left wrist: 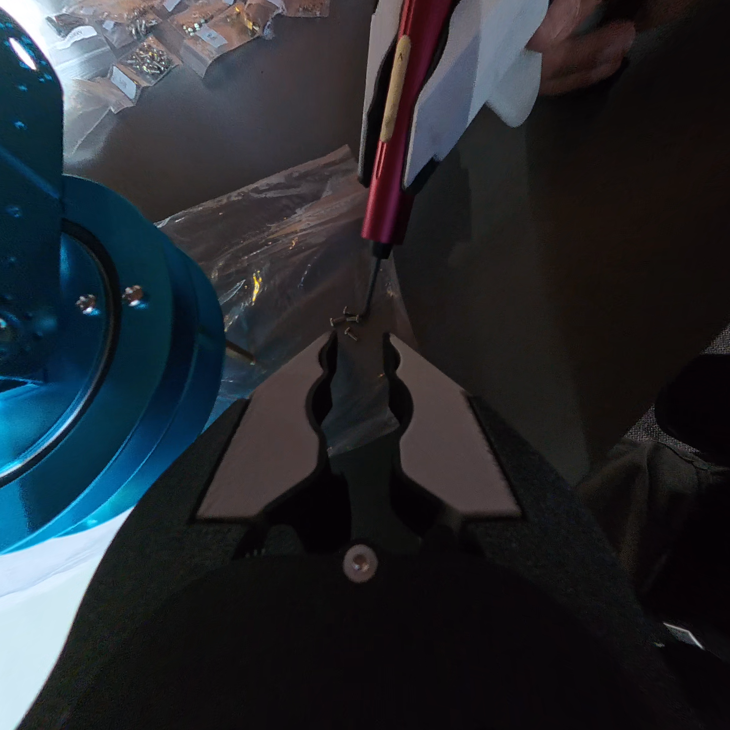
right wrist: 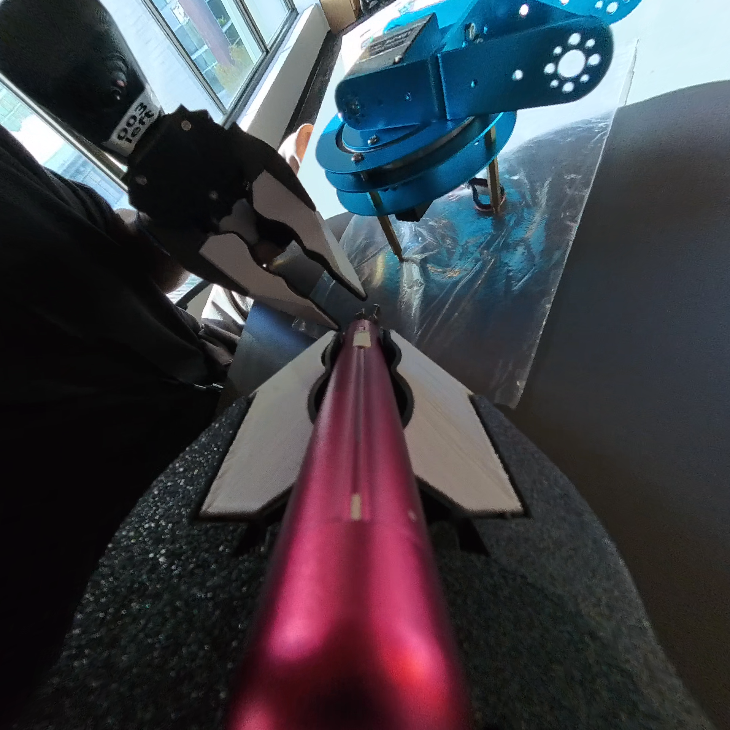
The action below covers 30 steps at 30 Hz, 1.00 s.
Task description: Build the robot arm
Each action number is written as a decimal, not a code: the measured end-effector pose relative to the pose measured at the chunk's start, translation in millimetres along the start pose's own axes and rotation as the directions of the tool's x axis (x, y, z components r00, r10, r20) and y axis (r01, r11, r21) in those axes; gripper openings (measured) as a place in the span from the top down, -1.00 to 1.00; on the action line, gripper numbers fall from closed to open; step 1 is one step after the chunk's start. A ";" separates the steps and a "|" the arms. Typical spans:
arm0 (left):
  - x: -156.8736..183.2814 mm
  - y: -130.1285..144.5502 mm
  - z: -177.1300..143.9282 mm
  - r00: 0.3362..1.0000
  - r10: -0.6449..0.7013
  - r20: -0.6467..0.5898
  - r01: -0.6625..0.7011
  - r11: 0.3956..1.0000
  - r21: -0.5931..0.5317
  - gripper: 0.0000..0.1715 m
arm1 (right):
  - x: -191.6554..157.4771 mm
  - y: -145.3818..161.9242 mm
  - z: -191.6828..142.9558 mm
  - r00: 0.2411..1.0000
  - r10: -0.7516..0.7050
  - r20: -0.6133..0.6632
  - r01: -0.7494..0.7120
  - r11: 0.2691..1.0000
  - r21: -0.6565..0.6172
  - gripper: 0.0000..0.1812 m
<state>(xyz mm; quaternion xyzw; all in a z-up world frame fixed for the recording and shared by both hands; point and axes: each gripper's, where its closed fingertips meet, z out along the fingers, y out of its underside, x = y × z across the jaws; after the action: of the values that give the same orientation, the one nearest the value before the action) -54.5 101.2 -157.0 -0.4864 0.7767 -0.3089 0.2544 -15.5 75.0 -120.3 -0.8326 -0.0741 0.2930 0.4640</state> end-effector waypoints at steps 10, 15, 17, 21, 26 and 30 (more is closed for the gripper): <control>3.4 -3.7 4.1 1.000 0.027 0.010 -0.027 1.000 -0.003 0.76 | -3.2 -3.8 -2.6 0.999 0.016 0.037 -0.018 0.999 0.030 0.76; 5.1 -5.0 5.8 0.999 0.039 0.007 -0.039 0.999 -0.003 0.79 | -3.7 -3.4 -1.6 1.000 0.007 0.029 -0.008 1.000 0.027 0.76; 5.9 -5.0 5.9 0.999 0.038 0.004 -0.038 0.999 -0.003 0.82 | -2.6 -2.5 -1.3 1.000 0.005 0.019 -0.005 1.000 0.021 0.76; 6.2 -4.6 5.3 0.999 0.045 0.006 -0.045 0.999 -0.002 0.82 | -3.3 -2.0 -1.1 1.000 -0.006 0.015 0.006 1.000 0.016 0.76; 5.9 -5.0 3.9 0.997 0.069 0.015 -0.069 0.998 0.005 0.81 | -5.7 -6.3 -5.2 0.999 0.013 0.046 -0.016 0.999 0.045 0.76; 2.6 -8.7 -0.2 0.994 0.104 0.040 -0.105 0.994 0.037 0.82 | -7.8 -13.9 -11.4 0.989 0.095 0.116 -0.107 0.989 0.098 0.76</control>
<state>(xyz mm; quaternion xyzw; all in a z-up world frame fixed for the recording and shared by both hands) -50.5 95.9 -150.8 -0.4458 0.7899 -0.3010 0.2944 -13.4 71.4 -101.1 -0.7925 -0.0421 0.3657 0.4864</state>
